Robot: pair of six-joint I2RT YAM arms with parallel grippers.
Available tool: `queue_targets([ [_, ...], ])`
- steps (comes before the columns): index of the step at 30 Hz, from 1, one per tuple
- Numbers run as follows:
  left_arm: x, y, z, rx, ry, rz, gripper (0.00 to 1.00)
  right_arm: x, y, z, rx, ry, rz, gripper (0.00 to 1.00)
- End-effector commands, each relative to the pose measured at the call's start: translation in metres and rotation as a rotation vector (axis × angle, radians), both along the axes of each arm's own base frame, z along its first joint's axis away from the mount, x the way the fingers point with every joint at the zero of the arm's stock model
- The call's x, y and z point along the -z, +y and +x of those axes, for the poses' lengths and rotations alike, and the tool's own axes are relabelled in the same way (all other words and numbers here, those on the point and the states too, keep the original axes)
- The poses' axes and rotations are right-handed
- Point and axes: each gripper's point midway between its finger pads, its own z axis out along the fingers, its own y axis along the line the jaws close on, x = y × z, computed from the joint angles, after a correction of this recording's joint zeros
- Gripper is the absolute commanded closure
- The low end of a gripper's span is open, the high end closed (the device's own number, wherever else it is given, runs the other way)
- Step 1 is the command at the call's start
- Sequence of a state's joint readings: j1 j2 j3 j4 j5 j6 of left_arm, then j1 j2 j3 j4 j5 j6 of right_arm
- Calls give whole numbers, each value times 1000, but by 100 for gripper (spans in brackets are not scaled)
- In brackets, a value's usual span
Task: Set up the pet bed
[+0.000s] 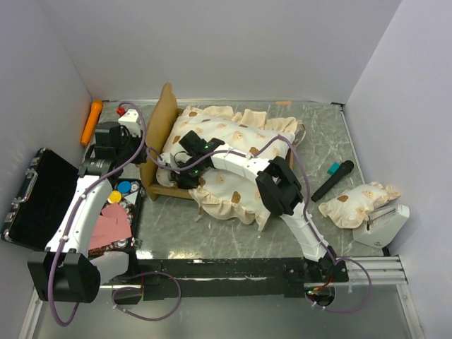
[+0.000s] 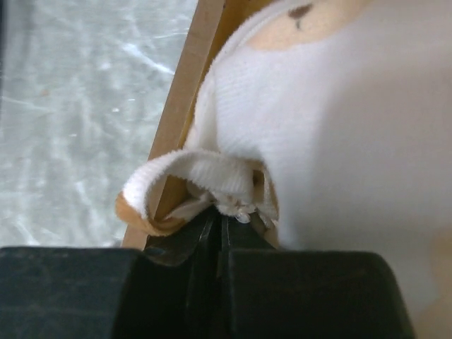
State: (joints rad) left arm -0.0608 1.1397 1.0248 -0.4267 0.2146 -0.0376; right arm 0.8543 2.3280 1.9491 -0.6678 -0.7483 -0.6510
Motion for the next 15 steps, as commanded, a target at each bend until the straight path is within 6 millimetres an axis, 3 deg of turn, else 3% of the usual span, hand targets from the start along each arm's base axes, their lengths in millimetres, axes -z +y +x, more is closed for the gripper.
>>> queue_targets([
  [1, -14, -58, -29, 197, 43, -246, 99, 58, -32, -66, -70, 328, -239, 91],
  [4, -12, -61, -31, 206, 51, -262, 99, 112, -56, -41, 73, 235, -499, 94],
  [6, -11, -62, -31, 213, 56, -267, 99, 133, -70, -33, 138, 205, -608, 95],
  [9, -11, -65, -32, 229, 67, -280, 99, 150, -91, -15, 259, 107, -678, 86],
  [11, -11, -65, -32, 227, 63, -279, 99, 146, -99, -6, 315, 61, -669, 77],
  [13, -10, -62, -29, 210, 53, -266, 99, 127, -98, -5, 340, 57, -594, 63],
  [15, -7, -56, -26, 183, 49, -244, 99, 90, -80, -7, 345, 70, -444, 54],
])
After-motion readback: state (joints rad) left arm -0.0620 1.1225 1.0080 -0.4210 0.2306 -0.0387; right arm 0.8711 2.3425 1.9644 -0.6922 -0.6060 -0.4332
